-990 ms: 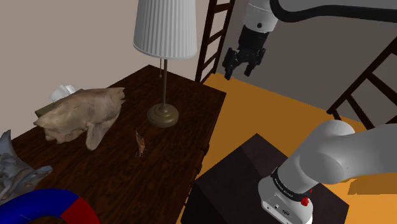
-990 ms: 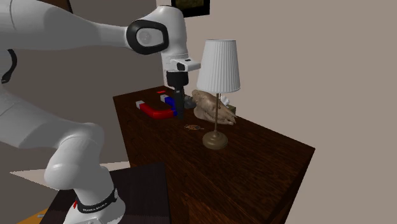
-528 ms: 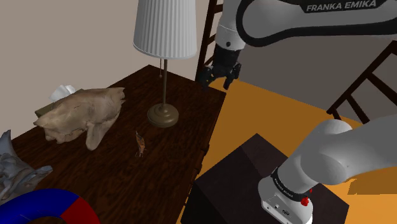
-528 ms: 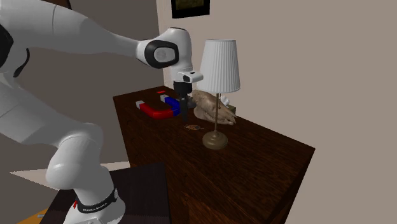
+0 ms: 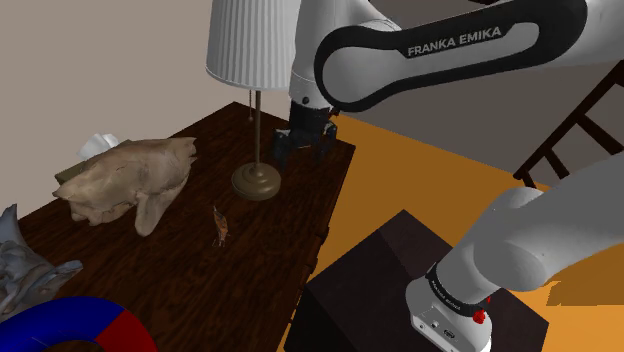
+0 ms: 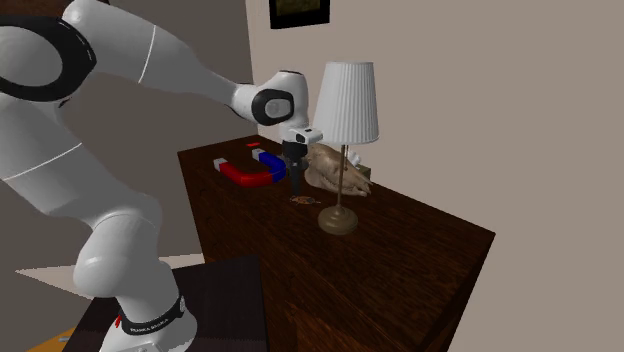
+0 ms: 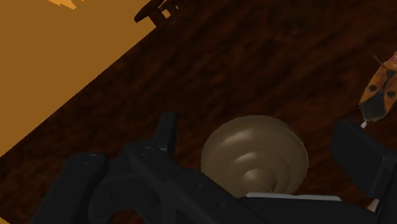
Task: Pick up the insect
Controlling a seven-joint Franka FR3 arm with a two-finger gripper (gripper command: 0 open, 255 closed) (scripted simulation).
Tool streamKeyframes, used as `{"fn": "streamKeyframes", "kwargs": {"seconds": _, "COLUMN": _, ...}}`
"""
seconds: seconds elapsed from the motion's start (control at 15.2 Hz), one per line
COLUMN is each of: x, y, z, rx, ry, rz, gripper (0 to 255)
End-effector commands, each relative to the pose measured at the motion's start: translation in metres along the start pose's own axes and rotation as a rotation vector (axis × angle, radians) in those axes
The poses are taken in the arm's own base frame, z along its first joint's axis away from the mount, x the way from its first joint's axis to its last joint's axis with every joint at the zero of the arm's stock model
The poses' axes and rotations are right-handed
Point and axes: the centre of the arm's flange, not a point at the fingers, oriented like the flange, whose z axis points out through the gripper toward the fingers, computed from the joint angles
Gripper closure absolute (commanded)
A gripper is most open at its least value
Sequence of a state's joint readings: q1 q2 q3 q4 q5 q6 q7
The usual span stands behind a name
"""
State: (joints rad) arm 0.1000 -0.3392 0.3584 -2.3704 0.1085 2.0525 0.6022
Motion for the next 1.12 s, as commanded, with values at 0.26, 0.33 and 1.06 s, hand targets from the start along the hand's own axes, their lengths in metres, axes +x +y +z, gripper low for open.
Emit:
{"fn": "streamKeyframes", "kwargs": {"seconds": 0.26, "x": 0.011, "y": -0.066, "z": 0.046, "rx": 0.004, "ry": -0.028, "rz": 0.009, "gripper": 0}}
{"fn": "streamKeyframes", "kwargs": {"seconds": 0.33, "x": 0.013, "y": -0.077, "z": 0.054, "rx": 0.005, "ry": -0.031, "rz": 0.011, "gripper": 0}}
{"fn": "streamKeyframes", "kwargs": {"seconds": 1.06, "x": 0.029, "y": -0.180, "z": 0.130, "rx": 0.015, "ry": -0.064, "rz": 0.026, "gripper": 0}}
